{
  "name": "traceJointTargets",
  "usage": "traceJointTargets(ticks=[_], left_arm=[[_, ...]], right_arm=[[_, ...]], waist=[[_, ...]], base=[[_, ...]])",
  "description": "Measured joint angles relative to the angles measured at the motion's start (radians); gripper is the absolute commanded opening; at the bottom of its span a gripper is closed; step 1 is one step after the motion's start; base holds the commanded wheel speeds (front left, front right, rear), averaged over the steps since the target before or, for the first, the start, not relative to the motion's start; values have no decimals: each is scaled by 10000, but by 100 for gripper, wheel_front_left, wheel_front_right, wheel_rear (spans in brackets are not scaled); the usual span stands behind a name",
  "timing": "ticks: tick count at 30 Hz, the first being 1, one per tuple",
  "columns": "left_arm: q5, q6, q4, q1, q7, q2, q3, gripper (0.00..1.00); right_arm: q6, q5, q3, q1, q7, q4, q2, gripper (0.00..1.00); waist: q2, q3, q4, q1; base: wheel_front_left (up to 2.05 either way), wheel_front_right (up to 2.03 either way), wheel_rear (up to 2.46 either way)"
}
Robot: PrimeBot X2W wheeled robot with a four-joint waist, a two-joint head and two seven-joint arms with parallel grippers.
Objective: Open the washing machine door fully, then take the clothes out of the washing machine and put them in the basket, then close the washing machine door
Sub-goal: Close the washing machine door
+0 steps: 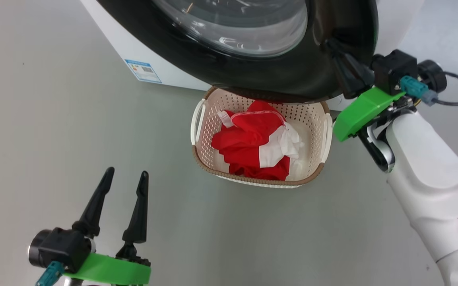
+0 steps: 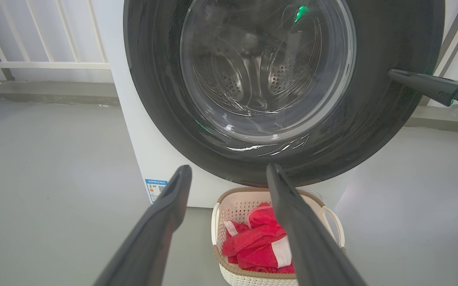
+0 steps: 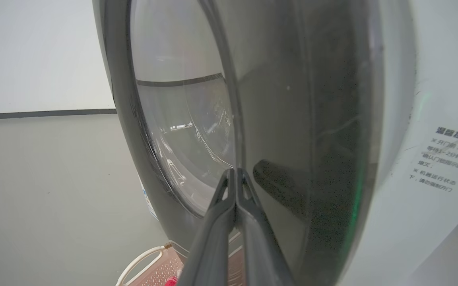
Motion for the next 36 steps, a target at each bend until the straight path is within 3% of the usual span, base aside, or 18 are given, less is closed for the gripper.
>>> traceJointTargets(ticks=[11, 24, 36], left_arm=[[77, 0, -307, -404, 0, -15, -46, 100], [278, 0, -454, -688, -27, -104, -343, 100], [497, 17, -420, -706, -27, -113, -301, 100]], right_arm=[[48, -33, 17, -1262, -2, 403, -54, 0], [48, -134, -702, -2788, -2, 1204, -309, 0], [134, -334, -715, -3045, -10, 1515, -299, 0]], waist=[[0, 663, 2, 0], [0, 1229, 150, 0], [0, 1334, 253, 0]], base=[[0, 0, 0], [0, 0, 0], [0, 0, 0]])
